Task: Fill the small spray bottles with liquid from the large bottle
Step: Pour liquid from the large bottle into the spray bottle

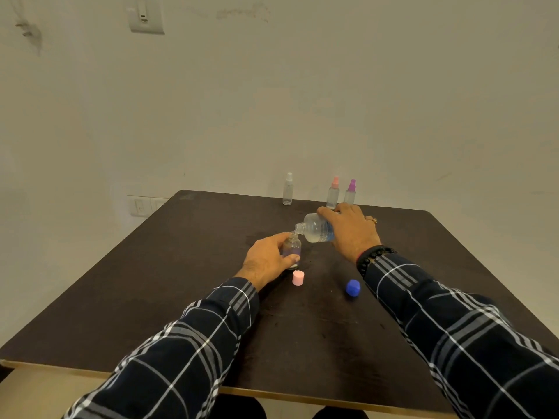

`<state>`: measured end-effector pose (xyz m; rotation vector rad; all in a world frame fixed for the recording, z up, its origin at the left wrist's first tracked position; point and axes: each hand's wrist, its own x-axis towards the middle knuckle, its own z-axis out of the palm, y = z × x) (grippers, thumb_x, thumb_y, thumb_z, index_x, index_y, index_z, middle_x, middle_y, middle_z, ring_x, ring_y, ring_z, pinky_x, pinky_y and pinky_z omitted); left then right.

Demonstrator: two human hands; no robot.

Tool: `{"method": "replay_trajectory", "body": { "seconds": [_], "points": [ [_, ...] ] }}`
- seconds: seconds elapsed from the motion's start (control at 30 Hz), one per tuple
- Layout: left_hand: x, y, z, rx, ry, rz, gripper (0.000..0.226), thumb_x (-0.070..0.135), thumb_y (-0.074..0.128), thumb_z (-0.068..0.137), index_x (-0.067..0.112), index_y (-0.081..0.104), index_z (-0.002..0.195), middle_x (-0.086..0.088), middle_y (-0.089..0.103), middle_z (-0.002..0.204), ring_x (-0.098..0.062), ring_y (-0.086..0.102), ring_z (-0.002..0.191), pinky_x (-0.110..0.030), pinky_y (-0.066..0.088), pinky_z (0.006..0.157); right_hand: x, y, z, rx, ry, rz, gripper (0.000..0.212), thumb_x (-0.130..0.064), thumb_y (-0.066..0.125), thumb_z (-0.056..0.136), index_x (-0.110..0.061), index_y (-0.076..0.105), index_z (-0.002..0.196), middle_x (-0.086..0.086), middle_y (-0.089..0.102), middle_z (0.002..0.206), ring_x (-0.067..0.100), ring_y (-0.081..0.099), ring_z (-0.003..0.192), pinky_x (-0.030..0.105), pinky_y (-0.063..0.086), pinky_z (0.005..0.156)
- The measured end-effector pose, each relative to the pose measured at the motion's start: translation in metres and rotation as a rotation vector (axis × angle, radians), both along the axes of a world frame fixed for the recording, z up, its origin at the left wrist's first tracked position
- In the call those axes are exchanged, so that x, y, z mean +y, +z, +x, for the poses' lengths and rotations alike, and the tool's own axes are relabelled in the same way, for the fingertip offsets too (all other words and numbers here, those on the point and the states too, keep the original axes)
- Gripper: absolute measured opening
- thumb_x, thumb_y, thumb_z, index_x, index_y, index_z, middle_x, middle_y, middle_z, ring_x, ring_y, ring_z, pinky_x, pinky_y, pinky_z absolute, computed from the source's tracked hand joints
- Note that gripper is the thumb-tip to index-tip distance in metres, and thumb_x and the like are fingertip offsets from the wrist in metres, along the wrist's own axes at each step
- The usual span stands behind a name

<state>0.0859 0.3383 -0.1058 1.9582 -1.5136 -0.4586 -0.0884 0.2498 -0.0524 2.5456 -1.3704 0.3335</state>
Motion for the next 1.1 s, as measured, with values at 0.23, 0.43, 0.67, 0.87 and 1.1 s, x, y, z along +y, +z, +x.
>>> {"method": "replay_trajectory", "body": {
  "seconds": [0.23,0.43,0.67,0.87,1.1],
  "points": [
    [0.0006,0.0014,-0.0011,-0.01,0.0,0.004,0.067,0.038,0.069,0.092,0.028,0.039,0.15,-0.001,0.058,0.139,-0.019,0.054,0.126,-0.037,0.044,0.107,0.0006,0.0004,-0.0001,0.003,0.0,-0.002,0.068,-0.022,0.071,0.091,-0.036,0.035,0.146,0.009,0.045,0.135,0.03,0.043,0.131,0.057,0.044,0.103],
    [0.0012,0.0011,-0.001,-0.001,0.003,0.0,0.066,0.037,0.07,0.091,0.03,0.04,0.15,0.0,0.058,0.139,-0.019,0.054,0.126,-0.038,0.045,0.107,0.0009,-0.0012,0.0003,-0.01,-0.003,0.004,0.068,-0.023,0.07,0.091,-0.036,0.035,0.147,0.009,0.045,0.137,0.03,0.042,0.132,0.056,0.045,0.102],
    [0.0007,0.0001,0.0004,-0.01,0.002,0.001,0.067,0.039,0.07,0.091,0.03,0.04,0.15,0.0,0.058,0.138,-0.019,0.055,0.125,-0.037,0.045,0.105,0.0,-0.0014,0.0006,-0.005,-0.003,0.004,0.069,-0.023,0.071,0.091,-0.036,0.034,0.148,0.008,0.045,0.137,0.03,0.042,0.132,0.057,0.044,0.104],
    [-0.0002,0.0002,0.0004,-0.015,0.005,-0.003,0.067,0.039,0.07,0.091,0.031,0.04,0.15,0.0,0.059,0.137,-0.019,0.055,0.125,-0.038,0.046,0.106,0.0001,0.0004,0.001,0.001,0.004,-0.011,0.068,-0.023,0.071,0.091,-0.036,0.034,0.147,0.009,0.045,0.136,0.03,0.042,0.132,0.058,0.044,0.104],
    [0.0,-0.0006,0.0008,-0.003,0.001,-0.009,0.066,0.038,0.07,0.091,0.03,0.04,0.15,0.0,0.059,0.138,-0.019,0.055,0.125,-0.038,0.045,0.106,0.0003,0.0004,0.0009,0.006,0.002,-0.003,0.07,-0.022,0.072,0.09,-0.036,0.034,0.147,0.009,0.044,0.137,0.03,0.042,0.132,0.058,0.045,0.104]
  ]
}}
